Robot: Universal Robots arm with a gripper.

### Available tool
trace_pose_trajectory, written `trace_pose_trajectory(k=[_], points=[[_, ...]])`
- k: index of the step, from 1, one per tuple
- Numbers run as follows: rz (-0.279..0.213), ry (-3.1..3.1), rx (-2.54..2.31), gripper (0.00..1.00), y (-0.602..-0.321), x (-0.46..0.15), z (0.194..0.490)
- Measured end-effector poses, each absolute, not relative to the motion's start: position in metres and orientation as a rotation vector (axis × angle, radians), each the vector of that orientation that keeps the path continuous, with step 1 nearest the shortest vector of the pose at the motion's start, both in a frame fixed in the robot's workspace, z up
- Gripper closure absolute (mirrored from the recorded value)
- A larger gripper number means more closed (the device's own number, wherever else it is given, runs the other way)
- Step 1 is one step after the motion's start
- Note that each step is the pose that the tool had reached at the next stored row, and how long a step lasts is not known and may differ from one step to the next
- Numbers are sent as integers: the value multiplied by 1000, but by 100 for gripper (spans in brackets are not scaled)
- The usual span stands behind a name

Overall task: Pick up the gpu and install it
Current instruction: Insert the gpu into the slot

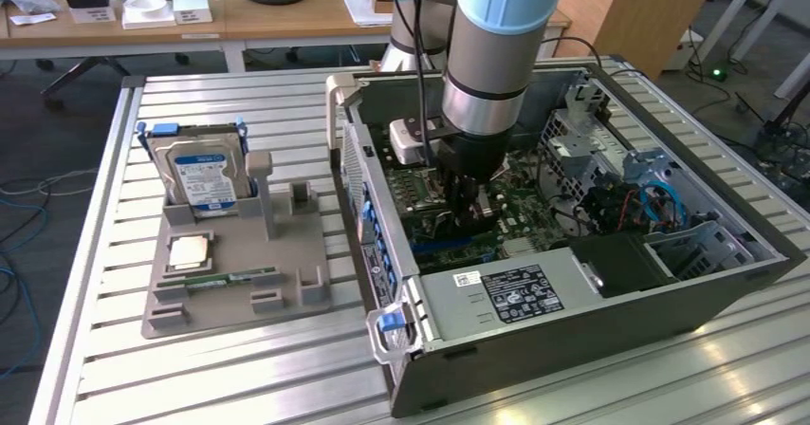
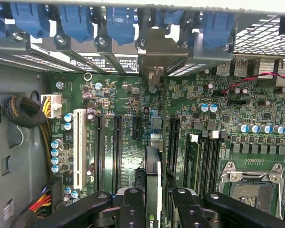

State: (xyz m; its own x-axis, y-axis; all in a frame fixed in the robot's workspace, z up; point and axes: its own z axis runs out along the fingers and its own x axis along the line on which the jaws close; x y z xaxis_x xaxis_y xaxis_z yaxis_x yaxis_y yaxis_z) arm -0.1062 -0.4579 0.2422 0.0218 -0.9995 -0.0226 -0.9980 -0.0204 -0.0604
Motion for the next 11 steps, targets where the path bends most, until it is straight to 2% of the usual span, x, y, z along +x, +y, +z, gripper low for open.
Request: trace_pose_trajectory(k=[11], points=[[-40,2161,-2198,74,-458,-106,246]])
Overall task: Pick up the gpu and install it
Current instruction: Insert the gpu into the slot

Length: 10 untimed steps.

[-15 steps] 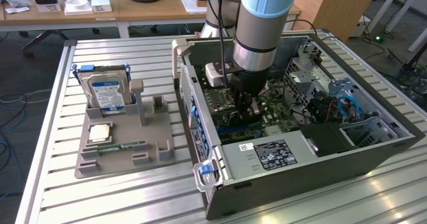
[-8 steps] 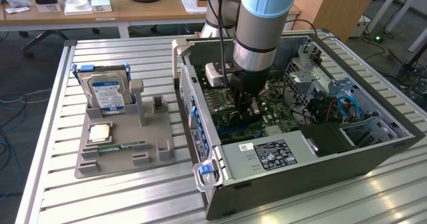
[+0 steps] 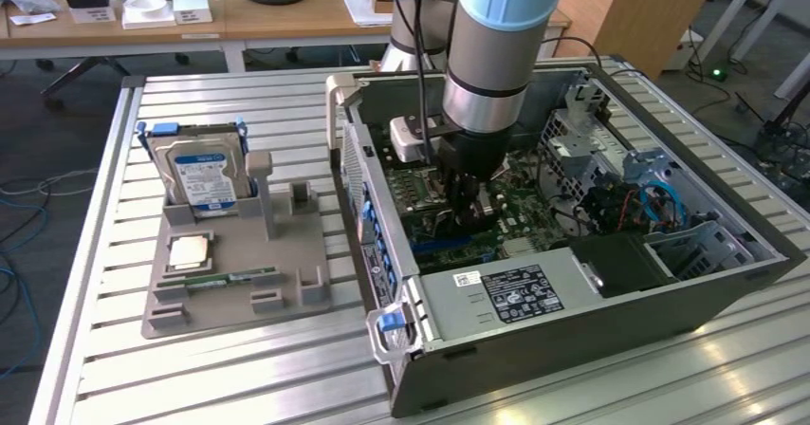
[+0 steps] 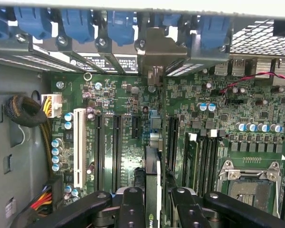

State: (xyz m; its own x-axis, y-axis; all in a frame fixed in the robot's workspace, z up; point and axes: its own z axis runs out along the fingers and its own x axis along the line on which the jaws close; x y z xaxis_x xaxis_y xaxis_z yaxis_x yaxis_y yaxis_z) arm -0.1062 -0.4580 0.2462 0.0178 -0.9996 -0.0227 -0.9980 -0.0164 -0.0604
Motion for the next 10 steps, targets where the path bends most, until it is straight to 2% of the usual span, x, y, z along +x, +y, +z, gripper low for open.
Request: trace_pose_trajectory(k=[10], points=[[-41,2180,-2180,74,-459,-106,246]])
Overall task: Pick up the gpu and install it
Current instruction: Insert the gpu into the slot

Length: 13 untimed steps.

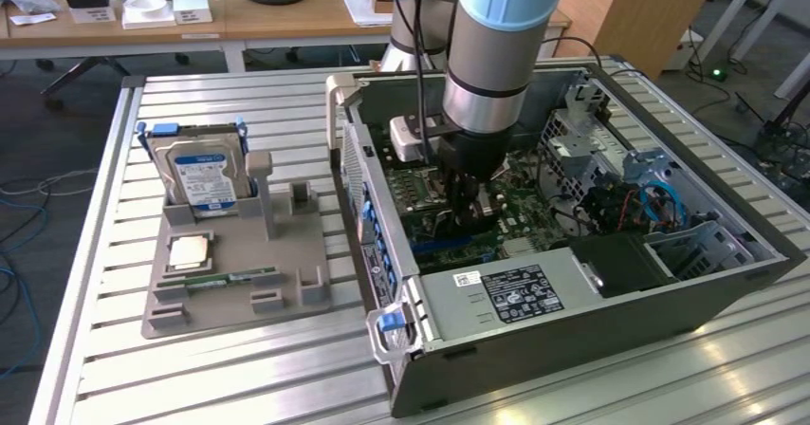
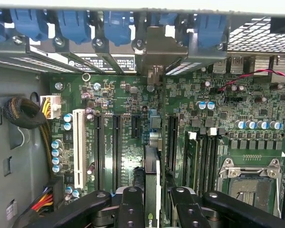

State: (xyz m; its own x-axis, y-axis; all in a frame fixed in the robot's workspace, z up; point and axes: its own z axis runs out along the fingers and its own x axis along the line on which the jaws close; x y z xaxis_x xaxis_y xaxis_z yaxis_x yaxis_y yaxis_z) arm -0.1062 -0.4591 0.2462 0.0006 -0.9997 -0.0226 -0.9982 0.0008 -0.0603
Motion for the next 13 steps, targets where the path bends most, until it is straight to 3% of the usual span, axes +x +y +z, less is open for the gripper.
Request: trace_pose_trajectory(k=[13], points=[[-42,2189,-2171,74,-461,-106,245]])
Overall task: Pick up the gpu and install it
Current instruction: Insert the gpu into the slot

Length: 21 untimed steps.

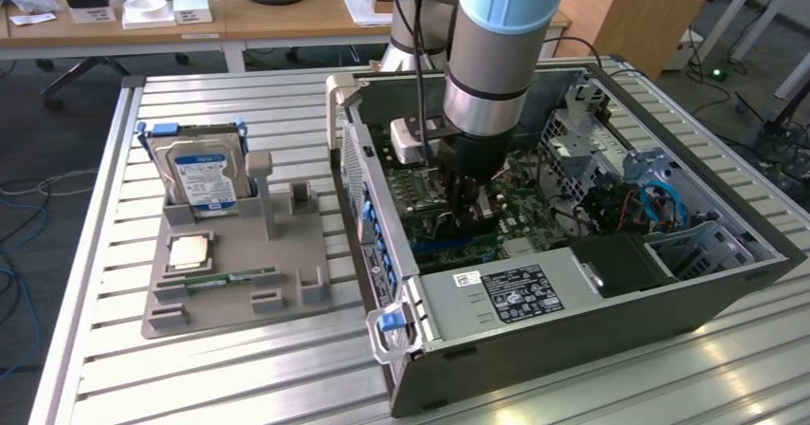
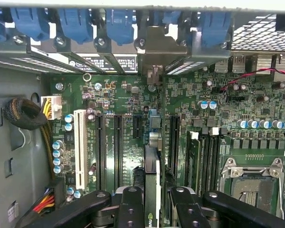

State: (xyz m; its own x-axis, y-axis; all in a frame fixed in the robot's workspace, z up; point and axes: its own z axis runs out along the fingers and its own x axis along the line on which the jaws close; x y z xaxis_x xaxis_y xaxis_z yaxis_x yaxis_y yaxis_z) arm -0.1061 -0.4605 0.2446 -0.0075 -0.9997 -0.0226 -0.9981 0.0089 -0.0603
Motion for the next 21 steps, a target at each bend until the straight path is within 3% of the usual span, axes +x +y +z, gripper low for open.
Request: trace_pose_trajectory(k=[21], points=[[-42,2200,-2160,74,-460,-106,240]])
